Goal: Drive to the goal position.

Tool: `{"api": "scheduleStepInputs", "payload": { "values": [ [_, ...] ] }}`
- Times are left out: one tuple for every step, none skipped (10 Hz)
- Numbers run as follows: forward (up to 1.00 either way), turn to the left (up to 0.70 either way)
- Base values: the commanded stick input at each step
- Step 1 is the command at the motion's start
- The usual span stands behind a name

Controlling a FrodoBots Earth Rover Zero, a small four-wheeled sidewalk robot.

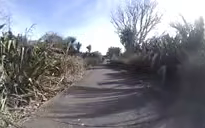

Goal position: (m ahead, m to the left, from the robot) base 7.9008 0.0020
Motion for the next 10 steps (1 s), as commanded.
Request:
{"api": "scheduleStepInputs", "payload": {
  "values": [
    [0.45,0.0],
    [0.45,0.0],
    [0.45,0.0],
    [0.45,0.0],
    [0.45,0.0],
    [0.45,0.0],
    [0.45,0.0],
    [0.45,0.0],
    [0.45,-0.06],
    [0.45,-0.11]
  ]
}}
